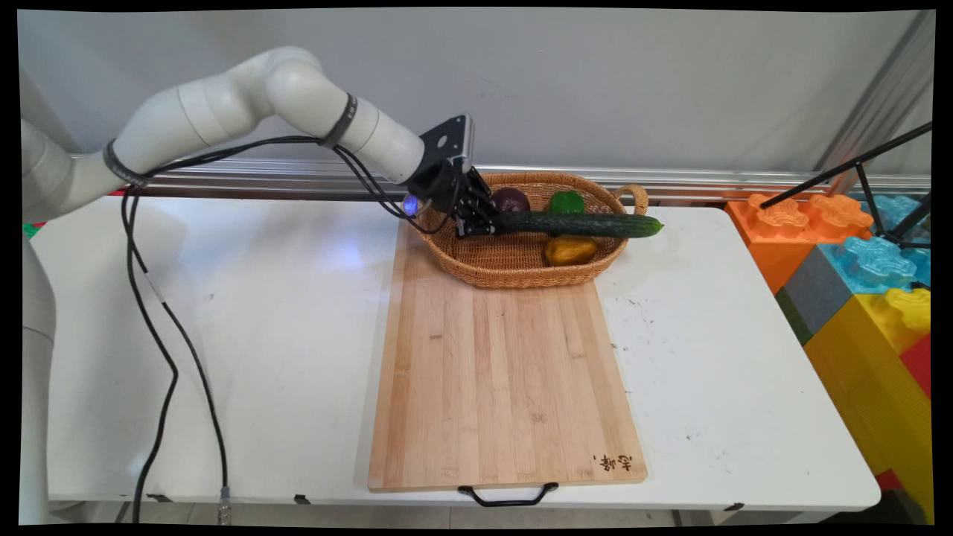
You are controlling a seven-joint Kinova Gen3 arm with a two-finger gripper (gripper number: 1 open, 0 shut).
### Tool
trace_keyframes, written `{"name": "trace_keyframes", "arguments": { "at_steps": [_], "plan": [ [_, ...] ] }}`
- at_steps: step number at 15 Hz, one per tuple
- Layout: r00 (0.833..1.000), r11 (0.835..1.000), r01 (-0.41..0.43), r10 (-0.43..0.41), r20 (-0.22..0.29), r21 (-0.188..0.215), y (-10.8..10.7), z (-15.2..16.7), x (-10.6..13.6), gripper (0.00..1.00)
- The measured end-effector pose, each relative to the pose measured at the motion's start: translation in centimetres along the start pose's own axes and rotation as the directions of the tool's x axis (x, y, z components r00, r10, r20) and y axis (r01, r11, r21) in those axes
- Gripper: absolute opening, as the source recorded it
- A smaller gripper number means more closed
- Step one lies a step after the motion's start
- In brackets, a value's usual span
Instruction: Place the picked object in the vegetable basket
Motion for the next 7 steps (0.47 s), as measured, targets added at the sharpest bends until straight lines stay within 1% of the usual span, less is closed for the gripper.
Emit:
{"name": "trace_keyframes", "arguments": {
  "at_steps": [1,2,5,7],
  "plan": [
    [1.000,1.000,-0.002,0.002,0.005,0.000,-0.14,0.47,-0.26,0.00],
    [1.000,1.000,-0.001,0.001,0.007,0.000,-0.20,0.64,-0.40,1.00],
    [1.000,1.000,0.012,-0.012,0.015,0.001,-0.27,0.80,-0.65,1.00],
    [0.999,1.000,0.031,-0.031,0.014,-0.001,-0.14,0.45,-0.41,1.00]
  ]
}}
